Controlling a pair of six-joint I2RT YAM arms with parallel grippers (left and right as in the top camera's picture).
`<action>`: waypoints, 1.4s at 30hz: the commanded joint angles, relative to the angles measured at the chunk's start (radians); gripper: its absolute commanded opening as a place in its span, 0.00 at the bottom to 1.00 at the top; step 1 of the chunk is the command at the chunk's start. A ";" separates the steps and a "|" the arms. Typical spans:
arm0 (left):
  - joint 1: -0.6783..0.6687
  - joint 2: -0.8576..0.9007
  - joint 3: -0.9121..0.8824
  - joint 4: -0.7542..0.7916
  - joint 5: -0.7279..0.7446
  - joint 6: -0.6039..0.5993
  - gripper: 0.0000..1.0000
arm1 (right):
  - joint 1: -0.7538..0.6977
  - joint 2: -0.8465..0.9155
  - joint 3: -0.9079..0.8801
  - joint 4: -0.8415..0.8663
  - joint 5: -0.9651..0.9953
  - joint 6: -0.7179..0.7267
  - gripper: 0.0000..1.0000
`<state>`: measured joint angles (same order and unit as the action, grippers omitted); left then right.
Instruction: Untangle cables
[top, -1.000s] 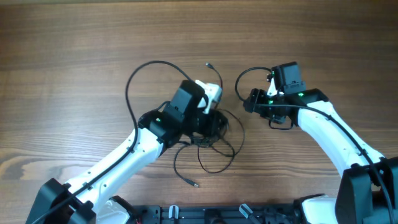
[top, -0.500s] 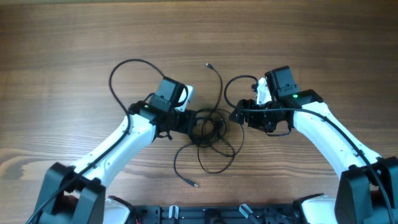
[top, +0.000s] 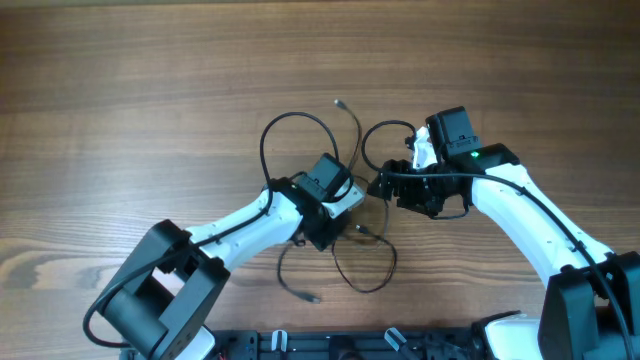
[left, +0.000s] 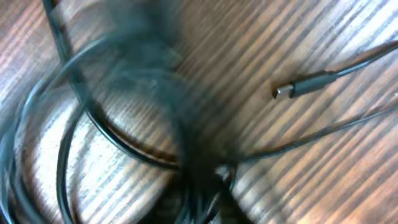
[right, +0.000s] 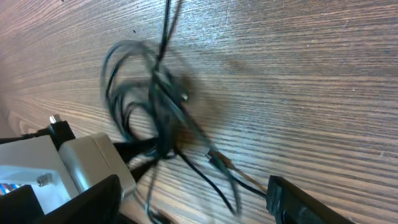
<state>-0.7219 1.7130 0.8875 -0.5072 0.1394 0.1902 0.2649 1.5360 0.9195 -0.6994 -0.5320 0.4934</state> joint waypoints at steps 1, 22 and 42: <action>-0.004 -0.013 0.039 0.016 -0.064 -0.023 0.04 | 0.000 -0.015 0.004 0.011 -0.019 0.006 0.78; 0.107 -0.344 0.260 -0.193 0.017 -0.094 0.04 | -0.098 -0.053 0.004 0.429 -0.204 -0.063 0.68; 0.210 -0.344 0.260 0.059 0.587 -0.180 0.04 | -0.139 -0.090 0.004 0.471 -0.731 -0.093 0.36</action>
<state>-0.5159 1.3781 1.1370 -0.4694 0.6453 0.0479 0.1246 1.4582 0.9184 -0.2184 -1.3170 0.4007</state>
